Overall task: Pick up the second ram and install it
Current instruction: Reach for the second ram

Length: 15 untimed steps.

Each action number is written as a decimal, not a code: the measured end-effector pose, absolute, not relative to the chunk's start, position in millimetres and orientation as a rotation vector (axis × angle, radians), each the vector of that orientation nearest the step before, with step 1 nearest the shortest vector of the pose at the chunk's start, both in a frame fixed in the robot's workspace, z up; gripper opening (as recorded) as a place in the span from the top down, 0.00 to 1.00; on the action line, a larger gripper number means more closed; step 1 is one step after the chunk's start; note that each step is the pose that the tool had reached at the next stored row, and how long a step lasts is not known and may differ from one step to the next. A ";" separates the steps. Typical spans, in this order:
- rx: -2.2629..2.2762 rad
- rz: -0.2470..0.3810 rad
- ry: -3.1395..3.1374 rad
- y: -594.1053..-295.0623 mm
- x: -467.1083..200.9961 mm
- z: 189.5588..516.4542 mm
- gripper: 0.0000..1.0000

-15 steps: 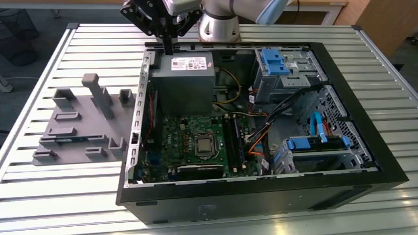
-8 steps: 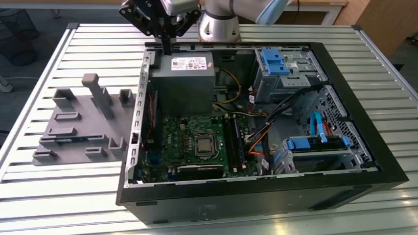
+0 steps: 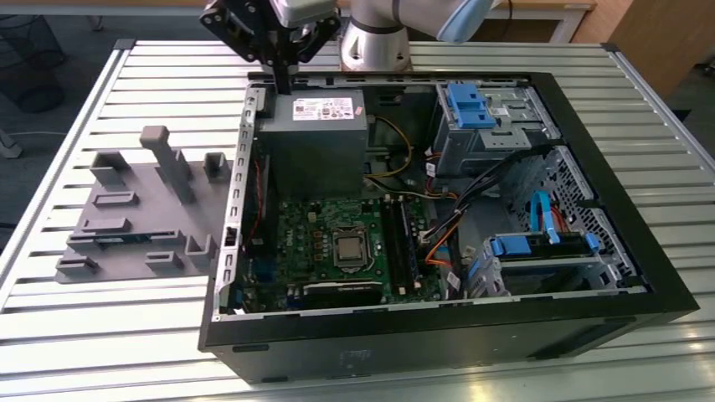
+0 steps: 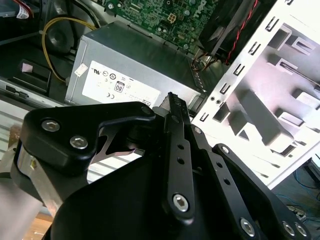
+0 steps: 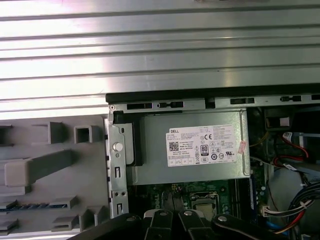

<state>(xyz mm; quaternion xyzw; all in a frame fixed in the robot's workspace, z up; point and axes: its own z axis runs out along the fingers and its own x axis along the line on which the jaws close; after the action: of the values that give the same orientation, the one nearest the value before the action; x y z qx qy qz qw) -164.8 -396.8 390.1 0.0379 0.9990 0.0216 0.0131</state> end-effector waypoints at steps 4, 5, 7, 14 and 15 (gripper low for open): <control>0.118 0.067 3.112 -396.8 -166.5 389.9 0.89; 0.118 0.067 3.112 -396.8 -166.9 389.9 0.89; 0.118 0.067 3.112 -396.8 -167.7 389.8 0.89; 0.118 0.067 3.112 -396.8 -170.4 389.6 0.89; 0.118 0.067 3.112 -396.8 -170.7 389.6 0.89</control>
<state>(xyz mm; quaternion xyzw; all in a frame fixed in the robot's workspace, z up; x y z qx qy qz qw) -170.7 -396.8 389.6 0.0379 0.9990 0.0216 0.0131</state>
